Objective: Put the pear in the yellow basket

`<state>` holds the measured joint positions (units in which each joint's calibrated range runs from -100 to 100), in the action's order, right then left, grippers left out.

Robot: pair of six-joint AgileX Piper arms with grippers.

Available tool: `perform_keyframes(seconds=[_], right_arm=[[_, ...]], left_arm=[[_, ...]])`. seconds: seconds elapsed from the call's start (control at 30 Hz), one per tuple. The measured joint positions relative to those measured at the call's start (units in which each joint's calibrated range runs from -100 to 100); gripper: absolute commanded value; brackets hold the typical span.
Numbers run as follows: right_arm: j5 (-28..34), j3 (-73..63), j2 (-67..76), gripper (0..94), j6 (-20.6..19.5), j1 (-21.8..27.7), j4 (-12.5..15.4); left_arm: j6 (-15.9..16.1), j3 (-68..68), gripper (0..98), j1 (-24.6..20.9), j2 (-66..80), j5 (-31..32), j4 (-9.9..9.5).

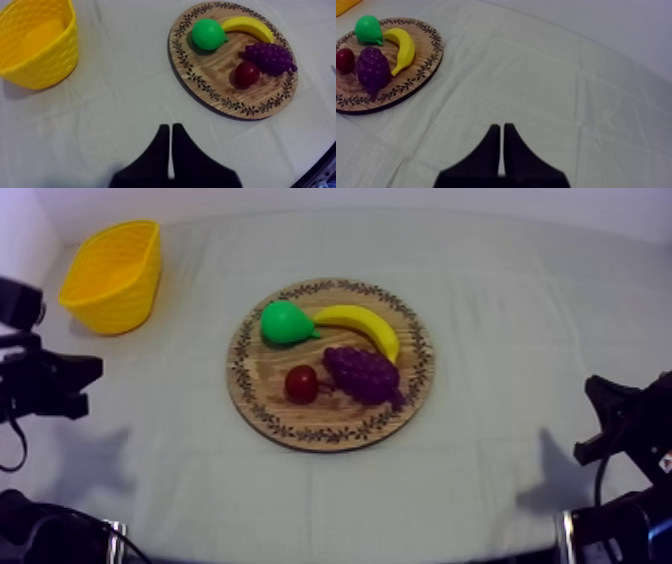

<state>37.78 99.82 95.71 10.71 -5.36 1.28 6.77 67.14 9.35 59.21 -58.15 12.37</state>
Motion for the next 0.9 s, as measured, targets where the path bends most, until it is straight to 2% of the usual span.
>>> perform_keyframes(seconds=[0.23,0.5,0.67,0.9], right_arm=[[0.0,0.0,0.0,0.4,0.0,0.0,0.0],[0.0,0.0,0.0,0.4,0.0,0.0,0.0],[0.0,0.0,0.0,0.4,0.0,0.0,0.0],[0.0,0.0,0.0,0.4,0.0,0.0,0.0]], left_arm=[[-2.1,-11.2,0.0,1.2,-12.3,-6.8,-1.81],[-5.1,-27.1,0.0,4.5,-29.4,-13.6,-6.05],[-8.0,-36.2,0.0,5.9,-40.4,-16.9,-6.45],[-12.0,-49.3,0.0,7.2,-54.8,-21.4,-5.86]])
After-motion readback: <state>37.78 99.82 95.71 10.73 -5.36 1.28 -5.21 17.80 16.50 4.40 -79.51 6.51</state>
